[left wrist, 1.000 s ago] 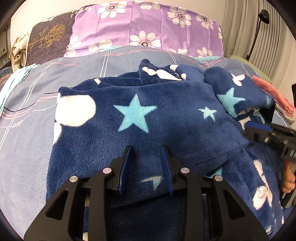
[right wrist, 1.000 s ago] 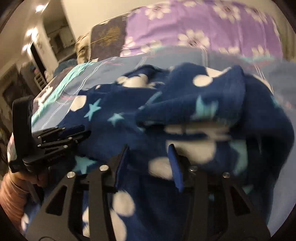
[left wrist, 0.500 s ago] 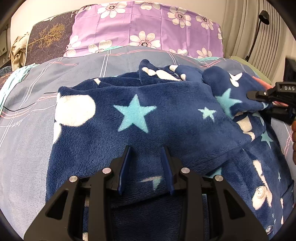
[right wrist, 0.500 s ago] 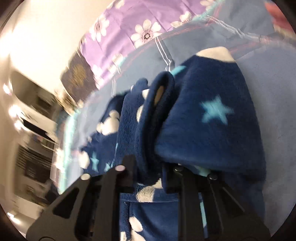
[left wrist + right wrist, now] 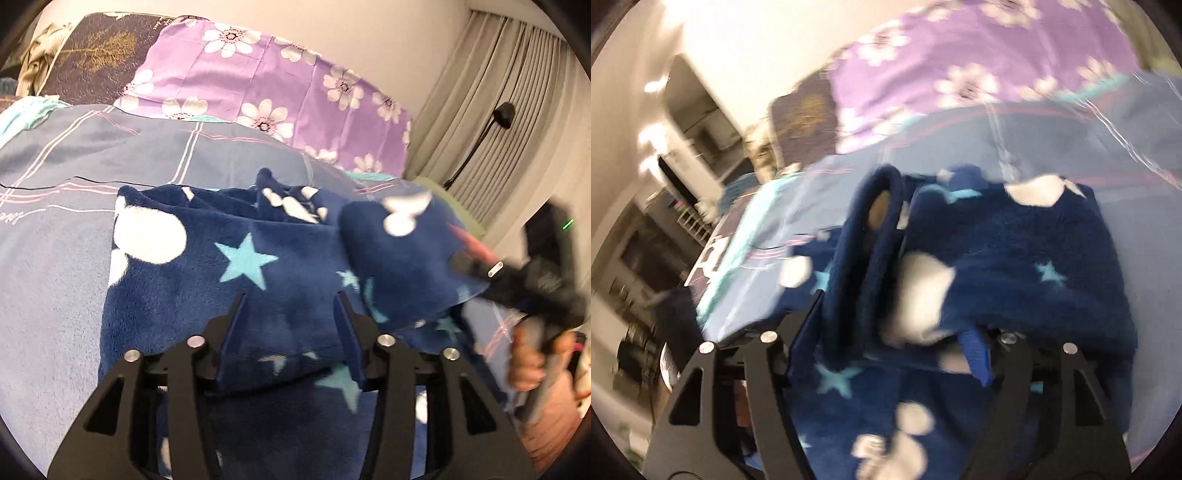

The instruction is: Fold small clothes

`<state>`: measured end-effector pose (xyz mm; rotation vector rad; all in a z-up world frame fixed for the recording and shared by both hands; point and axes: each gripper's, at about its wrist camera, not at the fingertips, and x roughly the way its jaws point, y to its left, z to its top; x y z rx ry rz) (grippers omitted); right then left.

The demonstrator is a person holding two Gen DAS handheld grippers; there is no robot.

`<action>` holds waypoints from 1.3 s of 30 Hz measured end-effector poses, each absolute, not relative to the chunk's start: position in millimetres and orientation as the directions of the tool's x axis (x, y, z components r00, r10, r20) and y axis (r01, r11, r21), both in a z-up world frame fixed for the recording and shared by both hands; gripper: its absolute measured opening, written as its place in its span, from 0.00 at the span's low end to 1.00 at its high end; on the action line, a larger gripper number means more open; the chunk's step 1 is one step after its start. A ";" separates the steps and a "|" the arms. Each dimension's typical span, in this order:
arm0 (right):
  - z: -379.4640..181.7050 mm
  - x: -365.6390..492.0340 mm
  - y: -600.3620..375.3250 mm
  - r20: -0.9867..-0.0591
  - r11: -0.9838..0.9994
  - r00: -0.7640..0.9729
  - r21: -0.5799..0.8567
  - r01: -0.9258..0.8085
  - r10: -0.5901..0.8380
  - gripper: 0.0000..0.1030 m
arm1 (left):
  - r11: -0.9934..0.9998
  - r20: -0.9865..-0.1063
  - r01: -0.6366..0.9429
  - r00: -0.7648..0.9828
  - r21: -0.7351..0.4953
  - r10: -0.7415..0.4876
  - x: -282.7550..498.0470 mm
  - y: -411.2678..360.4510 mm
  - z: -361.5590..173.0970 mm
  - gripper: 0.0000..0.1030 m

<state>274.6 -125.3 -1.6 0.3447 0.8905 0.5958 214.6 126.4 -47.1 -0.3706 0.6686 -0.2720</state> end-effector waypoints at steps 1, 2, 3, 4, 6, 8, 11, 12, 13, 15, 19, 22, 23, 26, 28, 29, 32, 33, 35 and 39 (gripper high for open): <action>-9.9 273.9 -130.1 -0.622 0.775 0.466 0.541 -0.326 0.630 0.68 | 0.890 -0.538 0.145 0.751 -0.433 -0.384 212.4 124.2 -43.9 0.53; -17.4 272.7 -135.0 -0.620 0.767 0.456 0.561 -0.312 0.639 0.68 | 0.882 -0.528 0.164 0.747 -0.442 -0.403 210.9 120.0 -41.3 0.54; -26.2 270.6 -140.3 -0.615 0.757 0.447 0.580 -0.302 0.650 0.68 | 0.875 -0.519 0.185 0.743 -0.447 -0.422 209.5 115.0 -37.9 0.56; -32.6 268.7 -142.9 -0.608 0.748 0.444 0.592 -0.299 0.658 0.68 | 0.869 -0.507 0.217 0.739 -0.445 -0.444 207.8 105.9 -31.9 0.59; -43.1 261.2 -152.7 -0.587 0.731 0.449 0.617 -0.290 0.674 0.68 | 0.868 -0.493 0.271 0.735 -0.415 -0.465 203.9 89.0 -21.9 0.65; -49.9 256.4 -165.5 -0.566 0.718 0.467 0.644 -0.264 0.679 0.68 | 0.888 -0.502 0.341 0.735 -0.308 -0.456 196.6 59.9 -10.5 0.72; -49.6 254.8 -181.3 -0.530 0.691 0.486 0.678 -0.249 0.695 0.68 | 0.908 -0.557 0.418 0.746 -0.034 -0.365 187.2 9.4 -8.4 0.75; -46.9 254.9 -189.1 -0.503 0.679 0.512 0.693 -0.242 0.696 0.68 | 0.901 -0.571 0.433 0.748 0.034 -0.338 186.9 -4.4 -11.2 0.75; -45.4 255.4 -195.0 -0.486 0.670 0.530 0.705 -0.232 0.695 0.68 | 0.893 -0.580 0.442 0.749 0.079 -0.320 187.8 -15.0 -13.8 0.75; -49.0 256.8 -207.9 -0.461 0.649 0.557 0.735 -0.197 0.691 0.69 | 0.881 -0.596 0.450 0.751 0.145 -0.285 192.8 -36.6 -20.0 0.75; -55.3 263.4 -216.2 -0.454 0.631 0.569 0.760 -0.155 0.686 0.68 | 0.842 -0.564 0.377 0.819 0.386 -0.107 209.4 -73.3 -30.9 0.44; -57.3 263.3 -217.0 -0.490 0.682 0.590 0.716 -0.147 0.642 0.62 | 0.889 -0.576 0.330 0.812 0.319 -0.095 225.4 -59.4 -14.0 0.17; -56.8 263.0 -215.0 -0.517 0.719 0.604 0.682 -0.138 0.607 0.58 | 0.926 -0.558 0.275 0.825 0.258 -0.089 228.2 -43.2 0.5 0.17; -57.0 261.6 -209.1 -0.609 0.837 0.645 0.540 -0.090 0.462 0.49 | 0.990 -0.514 0.107 0.857 0.091 -0.046 228.7 16.4 32.7 0.17; -60.4 264.0 -203.1 -0.659 0.876 0.636 0.478 -0.059 0.402 0.41 | 1.000 -0.514 0.017 0.858 0.020 -0.004 224.2 55.1 39.4 0.16; -60.7 265.0 -201.9 -0.665 0.881 0.633 0.470 -0.057 0.396 0.40 | 0.999 -0.527 -0.031 0.850 -0.011 0.021 222.3 78.2 37.2 0.16; -60.3 265.9 -198.4 -0.677 0.897 0.634 0.437 -0.061 0.373 0.40 | 0.976 -0.575 -0.094 0.817 -0.197 -0.037 223.3 134.0 16.7 0.16; -59.9 265.6 -195.7 -0.684 0.907 0.635 0.416 -0.064 0.359 0.41 | 0.952 -0.596 -0.102 0.797 -0.288 -0.095 224.2 150.4 4.7 0.16; -59.8 263.5 -193.6 -0.691 0.919 0.636 0.388 -0.075 0.343 0.44 | 0.911 -0.635 -0.144 0.758 -0.388 -0.151 224.2 168.3 -18.2 0.22; -60.1 261.8 -187.2 -0.693 0.926 0.636 0.364 -0.099 0.340 0.53 | 0.886 -0.643 -0.158 0.743 -0.436 -0.184 221.8 166.5 -39.0 0.45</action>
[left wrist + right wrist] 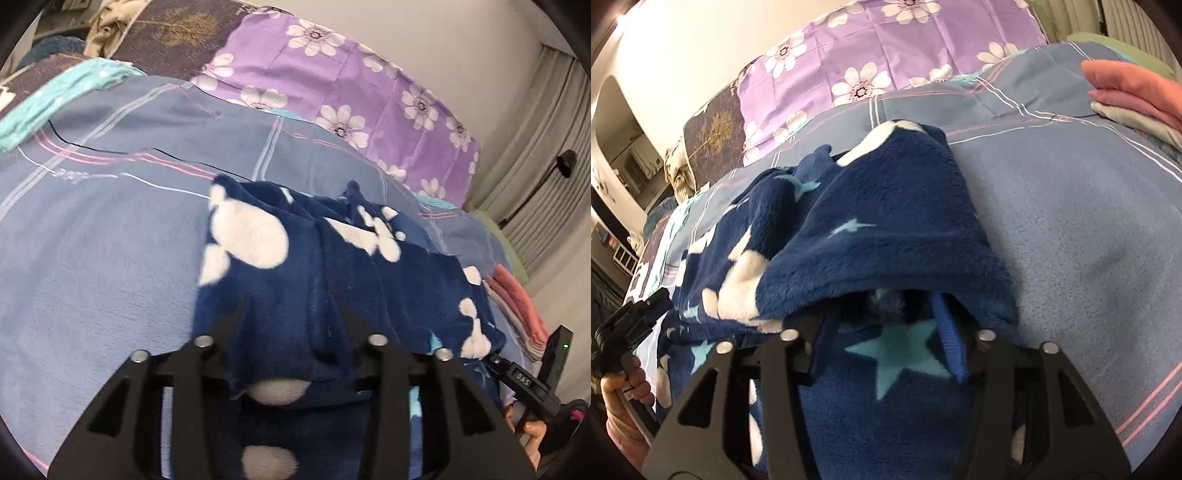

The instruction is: Fold small clothes

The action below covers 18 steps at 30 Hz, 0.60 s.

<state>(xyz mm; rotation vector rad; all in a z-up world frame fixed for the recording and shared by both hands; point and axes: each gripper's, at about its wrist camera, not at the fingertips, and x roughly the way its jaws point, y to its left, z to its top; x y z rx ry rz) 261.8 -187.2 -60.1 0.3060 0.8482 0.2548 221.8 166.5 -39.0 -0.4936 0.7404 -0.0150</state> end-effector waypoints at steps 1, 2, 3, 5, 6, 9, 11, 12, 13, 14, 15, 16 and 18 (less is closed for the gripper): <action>-60.9 260.2 -189.1 -0.693 0.926 0.635 0.363 -0.100 0.341 0.53 | 0.886 -0.632 -0.135 0.748 -0.443 -0.202 224.7 162.8 -37.2 0.46; -60.8 260.3 -189.1 -0.693 0.926 0.634 0.364 -0.102 0.342 0.54 | 0.890 -0.628 -0.123 0.750 -0.440 -0.207 226.0 160.2 -35.0 0.46; -60.9 260.3 -189.1 -0.693 0.925 0.634 0.364 -0.103 0.343 0.55 | 0.897 -0.626 -0.108 0.752 -0.428 -0.208 228.0 156.2 -33.2 0.46; -61.0 259.9 -188.7 -0.693 0.926 0.634 0.362 -0.105 0.343 0.55 | 0.917 -0.623 -0.071 0.753 -0.393 -0.209 235.4 143.6 -27.8 0.46; -61.2 260.1 -188.3 -0.693 0.927 0.634 0.360 -0.107 0.342 0.56 | 0.925 -0.627 -0.049 0.749 -0.377 -0.216 239.4 137.2 -25.7 0.50; -61.4 260.3 -186.7 -0.696 0.929 0.633 0.352 -0.111 0.339 0.57 | 0.958 -0.705 -0.016 0.680 -0.286 -0.199 257.4 117.8 -37.0 0.57; -61.4 260.2 -185.3 -0.699 0.932 0.631 0.345 -0.114 0.336 0.59 | 0.978 -0.744 -0.023 0.653 -0.208 -0.143 263.2 108.8 -45.6 0.38; -61.6 260.2 -184.5 -0.700 0.933 0.631 0.341 -0.116 0.335 0.59 | 0.980 -0.740 -0.011 0.657 -0.200 -0.144 262.5 106.8 -44.7 0.20; -61.8 260.3 -184.1 -0.701 0.934 0.630 0.339 -0.117 0.334 0.60 | 0.974 -0.722 0.000 0.671 -0.225 -0.167 259.3 107.3 -36.1 0.16; -61.9 260.3 -183.9 -0.701 0.934 0.630 0.338 -0.117 0.333 0.60 | 0.973 -0.695 -0.007 0.701 -0.231 -0.160 253.7 110.0 -23.3 0.15; -62.0 260.4 -183.8 -0.702 0.934 0.629 0.337 -0.117 0.333 0.60 | 0.974 -0.666 -0.006 0.731 -0.228 -0.151 248.5 112.6 -9.0 0.15; -62.3 260.7 -183.6 -0.703 0.934 0.628 0.337 -0.117 0.332 0.60 | 0.976 -0.624 -0.009 0.770 -0.215 -0.131 240.2 116.8 10.8 0.15; -62.4 261.0 -182.8 -0.706 0.936 0.627 0.332 -0.117 0.329 0.60 | 0.981 -0.571 -0.021 0.816 -0.192 -0.094 227.8 125.9 38.7 0.15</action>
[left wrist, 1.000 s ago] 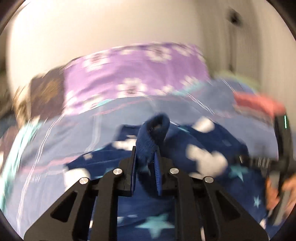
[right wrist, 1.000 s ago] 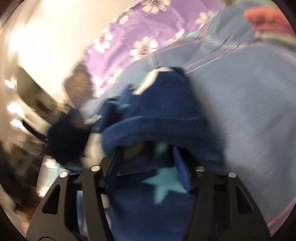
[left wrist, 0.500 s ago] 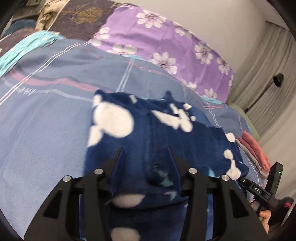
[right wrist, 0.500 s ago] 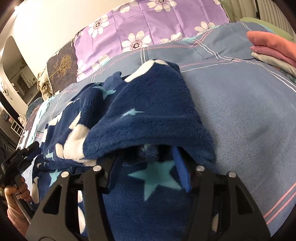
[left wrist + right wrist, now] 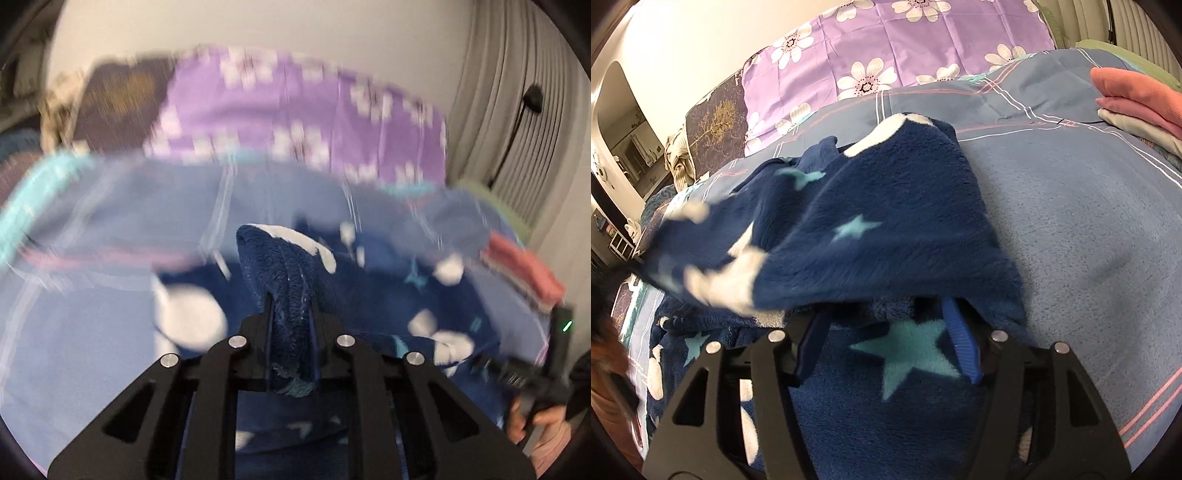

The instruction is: Fold small clothes

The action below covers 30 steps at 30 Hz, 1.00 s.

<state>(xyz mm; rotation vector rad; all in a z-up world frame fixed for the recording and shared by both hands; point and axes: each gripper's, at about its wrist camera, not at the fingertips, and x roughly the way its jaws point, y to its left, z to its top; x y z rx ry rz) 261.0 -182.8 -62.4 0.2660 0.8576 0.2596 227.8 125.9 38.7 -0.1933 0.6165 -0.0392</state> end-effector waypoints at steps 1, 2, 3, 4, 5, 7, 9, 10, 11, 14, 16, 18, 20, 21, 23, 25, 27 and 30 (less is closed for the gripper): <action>-62.2 260.9 -182.0 -0.707 0.937 0.628 0.328 -0.119 0.327 0.60 | 0.985 -0.555 -0.022 0.828 -0.173 -0.079 222.3 131.9 51.5 0.15; -62.1 260.7 -181.1 -0.708 0.939 0.628 0.322 -0.120 0.323 0.60 | 0.988 -0.557 -0.021 0.828 -0.152 -0.068 222.2 133.8 55.5 0.15; -61.7 260.9 -179.9 -0.711 0.942 0.628 0.312 -0.122 0.317 0.60 | 0.993 -0.570 -0.028 0.820 -0.113 -0.042 222.0 135.4 54.6 0.16; -61.5 260.6 -177.9 -0.715 0.947 0.628 0.298 -0.123 0.307 0.60 | 0.997 -0.592 -0.044 0.806 -0.066 -0.004 223.3 135.5 48.6 0.16; -61.3 260.2 -176.0 -0.719 0.951 0.629 0.283 -0.124 0.296 0.60 | 0.997 -0.629 -0.072 0.775 0.003 0.058 225.8 134.8 33.9 0.16; -61.4 259.0 -173.1 -0.727 0.957 0.627 0.263 -0.125 0.282 0.61 | 0.992 -0.666 -0.104 0.735 0.078 0.129 227.5 135.5 11.6 0.16; -59.9 256.3 -168.8 -0.739 0.965 0.622 0.226 -0.132 0.258 0.63 | 0.985 -0.690 -0.136 0.703 0.108 0.173 227.9 140.3 -11.0 0.16; -59.6 254.9 -166.0 -0.747 0.969 0.618 0.203 -0.139 0.245 0.64 | 0.985 -0.698 -0.147 0.696 0.095 0.171 225.6 144.8 -16.1 0.16; -58.6 252.7 -162.4 -0.759 0.975 0.612 0.165 -0.149 0.222 0.65 | 0.987 -0.701 -0.150 0.697 0.060 0.148 223.0 148.0 -18.8 0.16; -48.7 240.2 -148.3 -0.781 0.980 0.610 0.018 -0.199 0.138 0.64 | 0.992 -0.687 -0.126 0.720 0.004 0.094 220.0 149.3 -14.7 0.35; -31.7 228.4 -145.4 -0.752 0.964 0.634 0.006 -0.267 0.180 0.64 | 0.995 -0.683 -0.095 0.728 -0.011 0.062 222.0 144.4 -14.5 0.49; -9.3 216.2 -151.2 -0.685 0.952 0.688 0.030 -0.304 0.240 0.61 | 0.998 -0.712 -0.069 0.701 -0.001 0.048 226.5 134.7 -23.9 0.49; 8.6 209.1 -162.8 -0.593 0.951 0.754 0.066 -0.302 0.281 0.61 | 0.999 -0.747 -0.033 0.664 0.012 0.031 232.6 127.8 -36.1 0.12; 15.2 207.8 -170.7 -0.532 0.949 0.790 0.098 -0.299 0.304 0.61 | 0.999 -0.751 -0.030 0.659 0.034 0.046 233.7 125.8 -39.0 0.11; 13.2 216.6 -182.0 -0.457 0.934 0.815 0.174 -0.312 0.357 0.57 | 0.994 -0.721 -0.044 0.686 0.096 0.100 226.8 120.1 -30.9 0.10; -5.4 239.6 -180.5 -0.518 0.942 0.787 0.196 -0.272 0.335 0.49 | 0.980 -0.660 -0.091 0.728 0.178 0.187 216.6 117.9 -11.7 0.10; -40.3 266.1 -179.0 -0.670 0.968 0.699 0.173 -0.180 0.250 0.33 | 0.975 -0.639 -0.110 0.740 0.196 0.212 211.3 122.2 0.7 0.10; -46.8 271.9 -181.7 -0.691 0.968 0.678 0.193 -0.159 0.249 0.36 | 0.981 -0.685 -0.076 0.706 0.177 0.179 213.2 130.3 -6.3 0.18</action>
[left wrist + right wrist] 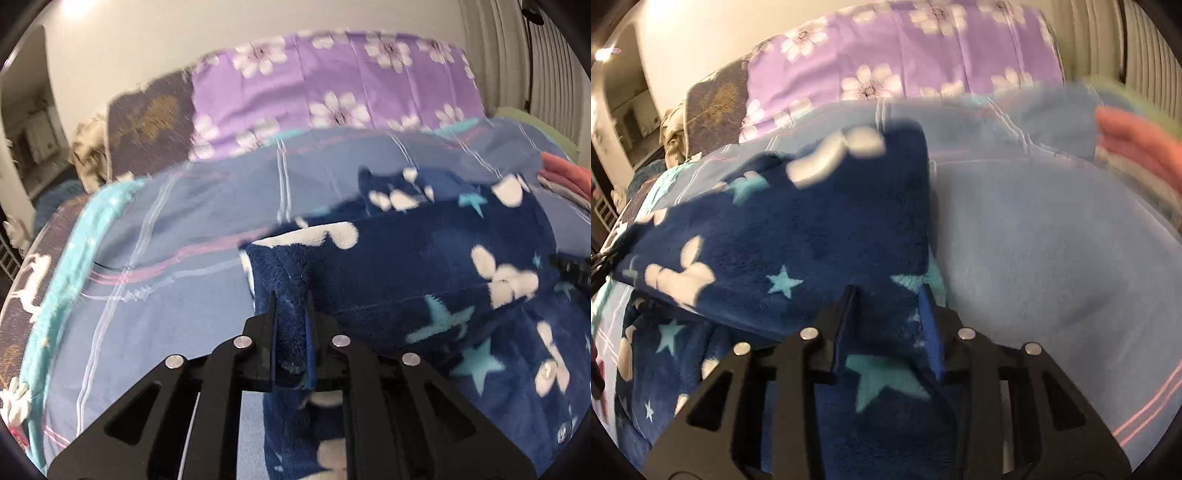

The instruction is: Fold small clothes

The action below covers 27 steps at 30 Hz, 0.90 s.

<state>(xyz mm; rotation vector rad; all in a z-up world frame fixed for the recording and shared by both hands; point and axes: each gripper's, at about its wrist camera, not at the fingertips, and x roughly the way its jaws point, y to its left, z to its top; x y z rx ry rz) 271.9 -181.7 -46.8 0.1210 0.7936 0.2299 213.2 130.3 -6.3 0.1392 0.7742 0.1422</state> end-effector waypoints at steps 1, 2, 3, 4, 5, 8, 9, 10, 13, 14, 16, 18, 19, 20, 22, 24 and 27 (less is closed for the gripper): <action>-43.4 269.8 -180.5 -0.687 0.972 0.689 0.176 -0.153 0.233 0.39 | 0.973 -0.681 -0.089 0.701 0.213 0.213 213.7 130.0 -12.3 0.21; -44.0 268.9 -178.8 -0.689 0.976 0.692 0.162 -0.146 0.217 0.47 | 0.966 -0.673 -0.103 0.699 0.239 0.241 213.6 129.6 -14.5 0.21; -49.4 270.3 -176.6 -0.704 0.981 0.683 0.141 -0.134 0.195 0.52 | 0.962 -0.658 -0.122 0.708 0.243 0.256 211.6 129.5 -13.9 0.21; -52.6 272.8 -176.1 -0.714 0.981 0.673 0.143 -0.133 0.195 0.53 | 0.973 -0.641 -0.123 0.735 0.196 0.222 207.8 129.5 -8.6 0.21; -54.5 277.4 -176.6 -0.722 0.980 0.662 0.152 -0.131 0.200 0.55 | 0.983 -0.626 -0.111 0.759 0.147 0.179 205.0 128.4 -3.6 0.21; -61.9 283.7 -182.9 -0.736 0.971 0.635 0.209 -0.114 0.232 0.62 | 0.996 -0.593 -0.032 0.802 0.082 0.074 208.1 108.6 8.7 0.23; -63.3 285.8 -185.7 -0.738 0.966 0.627 0.233 -0.111 0.250 0.62 | 0.996 -0.593 -0.011 0.803 0.088 0.061 212.2 102.1 7.6 0.30; -64.7 282.5 -188.7 -0.736 0.963 0.625 0.245 -0.110 0.259 0.62 | 0.995 -0.601 0.020 0.798 0.094 0.041 220.2 92.7 1.8 0.42; -59.7 275.1 -186.9 -0.715 0.968 0.655 0.225 -0.114 0.243 0.59 | 0.995 -0.698 0.050 0.716 0.090 0.028 247.7 80.0 -42.0 0.54; -56.8 272.6 -187.5 -0.704 0.968 0.668 0.221 -0.118 0.242 0.53 | 0.995 -0.738 0.051 0.674 0.091 0.033 256.7 79.2 -67.7 0.55; -43.9 265.1 -187.5 -0.679 0.971 0.698 0.206 -0.117 0.228 0.46 | 0.997 -0.724 0.047 0.689 0.062 0.013 254.5 82.6 -64.5 0.55; -29.7 267.6 -191.7 -0.667 0.968 0.707 0.225 -0.110 0.236 0.31 | 0.998 -0.723 0.044 0.691 0.041 -0.001 252.7 86.3 -66.9 0.55; -22.3 272.2 -192.1 -0.664 0.965 0.706 0.237 -0.115 0.248 0.27 | 0.998 -0.724 0.046 0.690 0.035 -0.006 253.0 87.3 -68.7 0.55; -14.3 279.3 -190.8 -0.663 0.963 0.703 0.241 -0.124 0.256 0.22 | 0.998 -0.725 0.046 0.689 0.035 -0.006 253.3 87.1 -68.9 0.55; 8.3 297.5 -177.9 -0.652 0.968 0.717 0.194 -0.158 0.248 0.21 | 0.997 -0.723 0.045 0.691 0.055 0.009 254.0 84.2 -70.4 0.55; 19.2 313.9 -162.0 -0.645 0.961 0.713 0.165 -0.222 0.275 0.21 | 0.997 -0.722 0.044 0.691 0.056 0.010 251.3 85.4 -69.8 0.55; 9.4 345.1 -141.6 -0.683 0.961 0.680 0.139 -0.240 0.269 0.21 | 0.998 -0.723 0.045 0.691 0.043 0.000 249.7 85.3 -67.4 0.55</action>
